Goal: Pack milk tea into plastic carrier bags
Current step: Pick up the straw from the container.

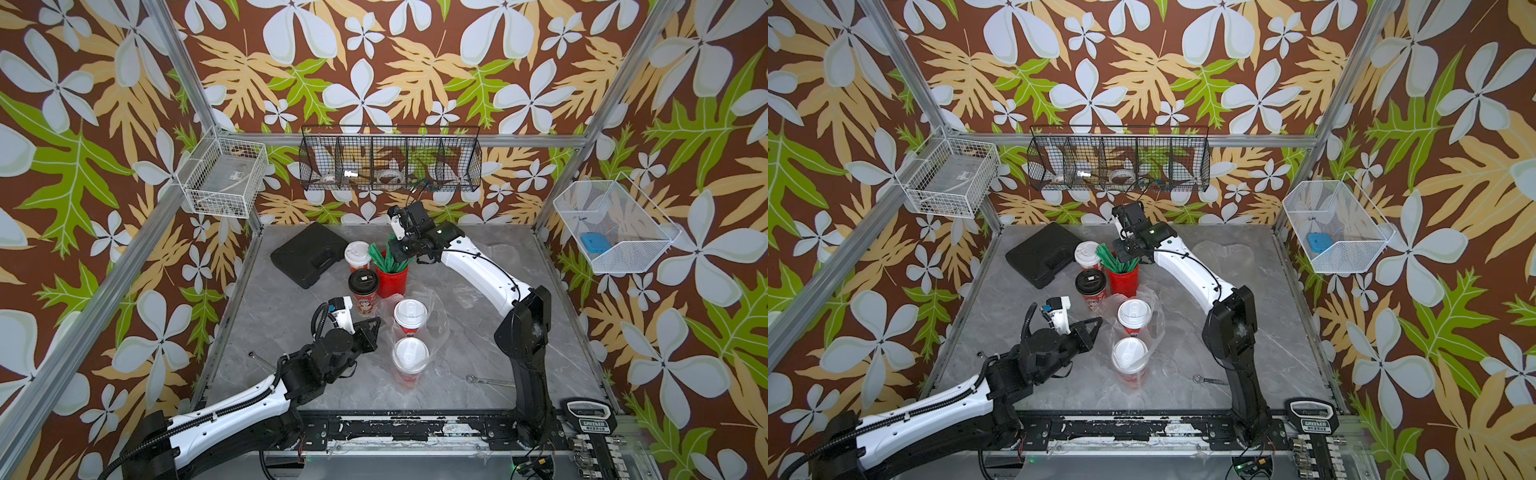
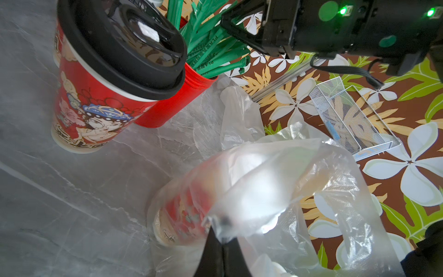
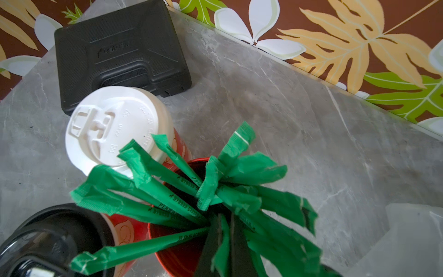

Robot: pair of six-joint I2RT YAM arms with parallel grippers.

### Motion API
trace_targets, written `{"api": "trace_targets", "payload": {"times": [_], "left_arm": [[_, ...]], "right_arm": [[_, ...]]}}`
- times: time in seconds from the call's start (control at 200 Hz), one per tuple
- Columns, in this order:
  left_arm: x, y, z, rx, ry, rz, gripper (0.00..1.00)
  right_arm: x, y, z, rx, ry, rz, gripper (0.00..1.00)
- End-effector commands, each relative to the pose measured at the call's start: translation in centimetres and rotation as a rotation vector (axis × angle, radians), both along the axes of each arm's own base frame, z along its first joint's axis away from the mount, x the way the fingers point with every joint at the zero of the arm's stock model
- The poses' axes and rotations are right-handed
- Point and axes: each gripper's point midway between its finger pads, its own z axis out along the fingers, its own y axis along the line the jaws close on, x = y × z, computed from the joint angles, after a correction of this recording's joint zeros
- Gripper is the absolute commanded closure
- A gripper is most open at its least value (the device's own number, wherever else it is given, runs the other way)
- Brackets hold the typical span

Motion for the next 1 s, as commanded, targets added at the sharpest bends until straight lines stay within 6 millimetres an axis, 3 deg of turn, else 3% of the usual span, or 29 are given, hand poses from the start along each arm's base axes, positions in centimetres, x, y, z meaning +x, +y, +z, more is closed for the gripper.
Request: {"api": "trace_targets", "payload": {"times": [0.0, 0.13, 0.501, 0.791, 0.996], "left_arm": [[0.2, 0.1, 0.5, 0.002, -0.018, 0.009, 1.00], [0.2, 0.1, 0.9, 0.003, -0.030, 0.009, 1.00], [0.2, 0.5, 1.4, 0.014, -0.059, 0.013, 1.00], [0.3, 0.5, 1.6, 0.025, -0.073, 0.013, 1.00], [0.3, 0.6, 1.8, 0.022, -0.077, 0.016, 1.00]], "right_arm": [[-0.4, -0.6, 1.9, 0.000, -0.033, -0.012, 1.00], [-1.1, -1.5, 4.1, -0.007, -0.070, -0.024, 1.00], [-5.5, -3.5, 12.6, 0.115, -0.184, 0.010, 1.00], [-10.2, -6.2, 20.1, 0.259, -0.324, 0.026, 1.00], [-14.4, -7.0, 23.0, 0.334, -0.371, 0.077, 1.00]]}}
